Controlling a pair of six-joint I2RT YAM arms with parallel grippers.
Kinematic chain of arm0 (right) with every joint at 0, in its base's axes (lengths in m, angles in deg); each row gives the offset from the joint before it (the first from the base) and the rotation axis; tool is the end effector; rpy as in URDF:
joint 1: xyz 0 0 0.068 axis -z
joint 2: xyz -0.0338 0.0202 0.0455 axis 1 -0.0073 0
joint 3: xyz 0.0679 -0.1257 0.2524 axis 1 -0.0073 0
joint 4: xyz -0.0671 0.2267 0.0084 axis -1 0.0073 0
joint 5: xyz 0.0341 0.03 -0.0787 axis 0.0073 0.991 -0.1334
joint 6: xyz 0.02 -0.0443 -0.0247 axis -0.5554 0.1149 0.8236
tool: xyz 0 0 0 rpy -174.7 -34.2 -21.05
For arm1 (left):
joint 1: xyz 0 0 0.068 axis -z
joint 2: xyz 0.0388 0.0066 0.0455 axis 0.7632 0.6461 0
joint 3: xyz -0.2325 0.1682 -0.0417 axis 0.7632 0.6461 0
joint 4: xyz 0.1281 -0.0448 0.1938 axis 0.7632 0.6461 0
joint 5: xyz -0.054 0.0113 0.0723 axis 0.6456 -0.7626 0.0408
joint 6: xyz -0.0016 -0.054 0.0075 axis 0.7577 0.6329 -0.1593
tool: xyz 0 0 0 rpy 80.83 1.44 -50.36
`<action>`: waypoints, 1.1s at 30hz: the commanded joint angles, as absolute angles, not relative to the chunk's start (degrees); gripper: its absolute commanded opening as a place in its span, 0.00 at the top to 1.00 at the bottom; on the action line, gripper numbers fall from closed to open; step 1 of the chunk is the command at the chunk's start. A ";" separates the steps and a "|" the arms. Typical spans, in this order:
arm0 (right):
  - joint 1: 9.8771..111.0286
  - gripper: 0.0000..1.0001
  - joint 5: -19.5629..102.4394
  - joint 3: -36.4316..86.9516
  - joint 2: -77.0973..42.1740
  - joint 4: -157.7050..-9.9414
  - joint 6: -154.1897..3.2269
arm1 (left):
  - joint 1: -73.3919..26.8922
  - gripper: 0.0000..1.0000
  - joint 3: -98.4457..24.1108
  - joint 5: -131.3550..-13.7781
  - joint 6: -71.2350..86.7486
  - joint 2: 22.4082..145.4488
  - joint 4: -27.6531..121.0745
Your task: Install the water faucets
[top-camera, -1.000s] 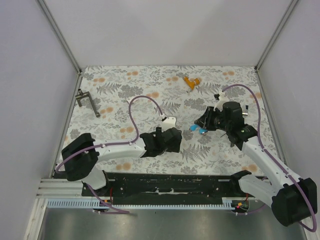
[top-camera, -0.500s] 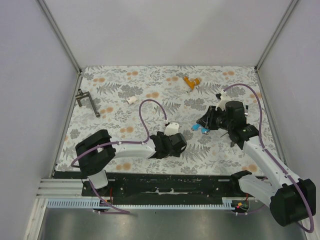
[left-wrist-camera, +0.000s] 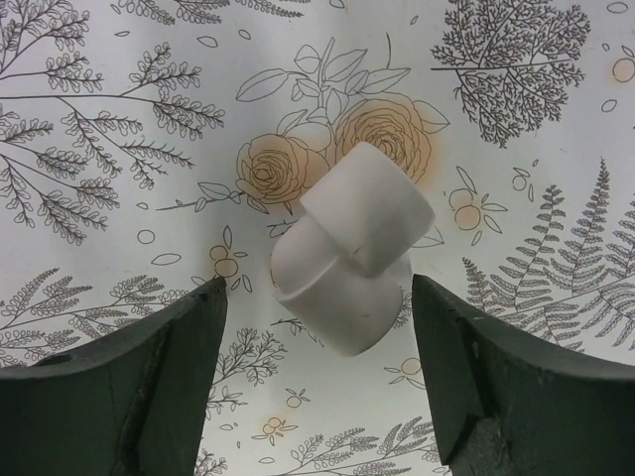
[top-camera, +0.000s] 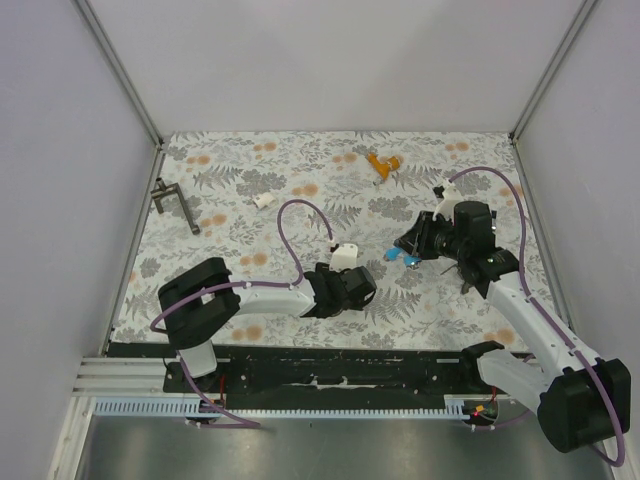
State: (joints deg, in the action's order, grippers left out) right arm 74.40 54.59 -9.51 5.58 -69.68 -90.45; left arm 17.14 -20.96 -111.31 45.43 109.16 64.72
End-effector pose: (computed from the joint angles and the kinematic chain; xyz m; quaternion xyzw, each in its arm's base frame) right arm 0.1788 0.0620 0.2883 -0.0379 0.8635 0.3010 0.4028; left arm 0.1432 -0.2883 0.1877 0.0771 0.9324 -0.0735 0.3454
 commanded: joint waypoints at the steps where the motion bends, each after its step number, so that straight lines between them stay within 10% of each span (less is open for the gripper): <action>1: 74.81 1.00 55.68 -8.63 6.23 -71.41 -89.58 | 17.22 0.21 -19.76 -115.46 50.84 108.98 62.79; 12: 74.90 1.00 56.47 -9.33 6.67 -71.94 -90.29 | 16.34 0.33 -17.29 -114.49 49.97 108.37 59.72; 27: 74.99 1.00 63.41 -8.45 5.53 -77.03 -89.06 | 8.27 0.96 -7.99 -108.27 44.00 97.05 51.99; 33: 74.99 1.00 69.82 -7.40 4.12 -88.09 -92.22 | -2.18 0.98 -4.29 -96.50 38.64 84.83 51.01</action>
State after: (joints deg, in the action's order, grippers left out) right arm 74.82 63.86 -9.67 5.12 -76.30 -90.32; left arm 3.46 -5.29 -104.25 43.95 93.51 54.70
